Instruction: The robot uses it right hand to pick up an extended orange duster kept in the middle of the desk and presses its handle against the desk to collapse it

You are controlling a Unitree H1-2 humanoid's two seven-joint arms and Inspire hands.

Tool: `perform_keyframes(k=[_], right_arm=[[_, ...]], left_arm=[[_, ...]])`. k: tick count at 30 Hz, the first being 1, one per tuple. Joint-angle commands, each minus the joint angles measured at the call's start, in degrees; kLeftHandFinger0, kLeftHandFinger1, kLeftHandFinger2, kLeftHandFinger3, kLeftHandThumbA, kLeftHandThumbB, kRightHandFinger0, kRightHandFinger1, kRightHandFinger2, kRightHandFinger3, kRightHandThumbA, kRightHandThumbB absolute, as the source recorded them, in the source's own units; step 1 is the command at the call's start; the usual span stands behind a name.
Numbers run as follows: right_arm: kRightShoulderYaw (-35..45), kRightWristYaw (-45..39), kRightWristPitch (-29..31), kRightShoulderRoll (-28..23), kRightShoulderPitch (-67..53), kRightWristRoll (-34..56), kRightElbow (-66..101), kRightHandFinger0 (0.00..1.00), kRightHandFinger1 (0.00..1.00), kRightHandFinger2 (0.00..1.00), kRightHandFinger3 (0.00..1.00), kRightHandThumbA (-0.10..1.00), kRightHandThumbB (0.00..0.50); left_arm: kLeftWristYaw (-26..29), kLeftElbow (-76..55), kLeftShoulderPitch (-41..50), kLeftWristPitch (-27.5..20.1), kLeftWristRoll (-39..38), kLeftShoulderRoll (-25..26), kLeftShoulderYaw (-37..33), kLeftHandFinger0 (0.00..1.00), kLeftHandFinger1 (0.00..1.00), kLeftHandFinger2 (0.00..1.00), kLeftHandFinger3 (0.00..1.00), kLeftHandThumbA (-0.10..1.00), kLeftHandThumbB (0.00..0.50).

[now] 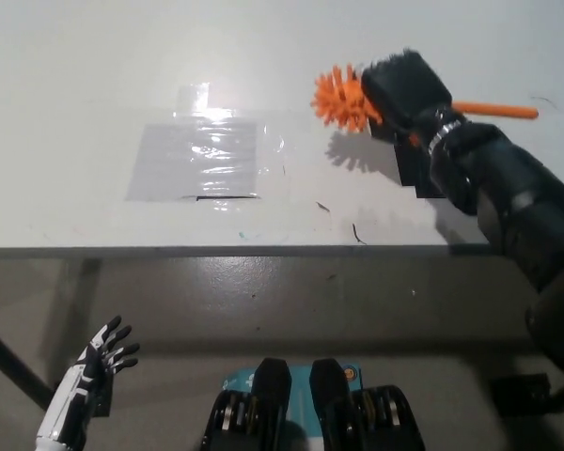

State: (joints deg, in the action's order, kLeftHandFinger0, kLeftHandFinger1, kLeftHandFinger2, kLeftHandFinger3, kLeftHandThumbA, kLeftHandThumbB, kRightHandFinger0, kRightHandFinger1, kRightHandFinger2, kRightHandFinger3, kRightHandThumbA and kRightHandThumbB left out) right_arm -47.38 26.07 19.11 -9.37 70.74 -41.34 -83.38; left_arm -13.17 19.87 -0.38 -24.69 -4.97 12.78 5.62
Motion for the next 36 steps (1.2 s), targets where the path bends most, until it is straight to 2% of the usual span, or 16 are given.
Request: perform_keyframes(k=[1,3,4,6,7,8,9,10,11,13,16,22,28,29,32,36], right_arm=[[1.76,-7.62,-2.89,0.25,1.97,0.72,-0.2,0.0,0.08,0.63,0.66,-0.1,0.161],[3.41,-12.65,-5.57,0.69,1.85,1.95,-0.45,0.05,0.22,0.78,0.87,-0.1,0.116],[3.96,-14.11,-6.14,0.75,1.82,2.18,-0.48,0.07,0.22,0.65,0.74,-0.1,0.115],[4.49,-16.44,-7.73,0.66,1.83,2.01,-0.54,0.22,0.33,0.64,0.79,-0.1,0.166],[5.13,-18.49,-9.46,0.78,1.99,2.36,-0.63,0.29,0.42,0.71,0.83,-0.1,0.159],[4.38,-20.45,-10.77,0.78,2.22,1.34,-0.74,0.62,0.82,1.0,1.0,0.13,0.208],[3.96,-21.7,-11.6,0.75,2.45,0.77,-0.8,1.0,1.0,1.0,1.0,0.35,0.267],[3.86,-22.46,-12.1,0.72,2.64,0.53,-0.75,1.0,1.0,1.0,1.0,0.4,0.292],[4.84,-24.69,-13.72,0.83,3.07,1.52,-0.82,1.0,1.0,1.0,1.0,0.54,0.418],[6.65,-28.65,-14.7,0.59,4.54,3.28,-0.77,1.0,1.0,1.0,1.0,0.64,0.5],[9.06,-33.08,-15.21,0.29,7.33,4.95,-0.45,1.0,1.0,1.0,1.0,0.73,0.5],[14.27,-37.73,-14.74,-0.35,11.78,7.98,0.57,1.0,1.0,1.0,1.0,0.76,0.5],[27.94,-44.85,-9.72,-3.08,18.58,18.27,3.33,1.0,1.0,1.0,1.0,0.79,0.5],[31.41,-47.14,-8.78,-3.82,19.96,21.39,4.39,1.0,1.0,1.0,1.0,0.72,0.5],[39.55,-56.15,-7.86,-6.25,23.39,29.27,9.03,1.0,1.0,1.0,1.0,0.75,0.5],[49.37,-62.42,-16.74,-10.14,27.01,38.82,18.83,1.0,1.0,1.0,1.0,0.73,0.5]], left_arm=[[-0.87,-1.62,-0.52,-2.23,0.17,1.26,-0.09,0.86,0.87,0.98,1.0,1.0,0.258],[-0.86,-1.54,-0.55,-2.23,0.03,1.28,-0.13,0.86,0.86,0.96,1.0,1.0,0.267],[-0.9,-1.5,-0.59,-2.23,-0.09,1.28,-0.11,0.87,0.86,0.96,1.0,1.0,0.267],[-1.06,-1.52,-0.74,-2.23,-0.08,1.28,-0.13,0.87,0.86,0.96,1.0,1.0,0.266],[-0.84,-1.57,-0.72,-2.23,0.16,1.34,-0.19,0.87,0.86,0.95,1.0,1.0,0.267],[-0.87,-1.62,-0.63,-2.23,0.12,1.31,-0.16,0.86,0.85,0.94,1.0,1.0,0.267],[-0.86,-1.57,-0.69,-2.23,0.14,1.27,-0.14,0.86,0.85,0.94,1.0,1.0,0.266],[-0.82,-1.51,-0.74,-2.23,0.18,1.21,-0.11,0.86,0.85,0.94,1.0,1.0,0.265],[-0.64,-1.45,-0.74,-2.23,0.35,1.22,-0.11,0.86,0.85,0.94,1.0,1.0,0.27],[-0.66,-1.45,-0.78,-2.23,0.57,1.31,0.01,0.86,0.85,0.93,1.0,1.0,0.266],[-0.61,-1.49,-0.84,-2.23,0.36,1.39,0.05,0.87,0.84,0.93,1.0,1.0,0.276],[-0.89,-1.67,-0.72,-2.23,0.19,1.36,-0.12,0.86,0.84,0.92,1.0,1.0,0.28],[-0.98,-1.73,-1.23,-2.23,0.24,1.87,-0.29,0.86,0.83,0.91,1.0,1.0,0.282],[-0.93,-1.65,-1.31,-2.23,0.3,1.89,-0.28,0.86,0.83,0.91,1.0,1.0,0.28],[-1.04,-1.35,-1.7,-2.23,0.16,2.2,-0.29,0.87,0.83,0.9,1.0,1.0,0.291],[-1.02,-1.13,-1.76,-2.23,0.2,2.18,-0.46,0.87,0.82,0.89,1.0,1.0,0.304]])
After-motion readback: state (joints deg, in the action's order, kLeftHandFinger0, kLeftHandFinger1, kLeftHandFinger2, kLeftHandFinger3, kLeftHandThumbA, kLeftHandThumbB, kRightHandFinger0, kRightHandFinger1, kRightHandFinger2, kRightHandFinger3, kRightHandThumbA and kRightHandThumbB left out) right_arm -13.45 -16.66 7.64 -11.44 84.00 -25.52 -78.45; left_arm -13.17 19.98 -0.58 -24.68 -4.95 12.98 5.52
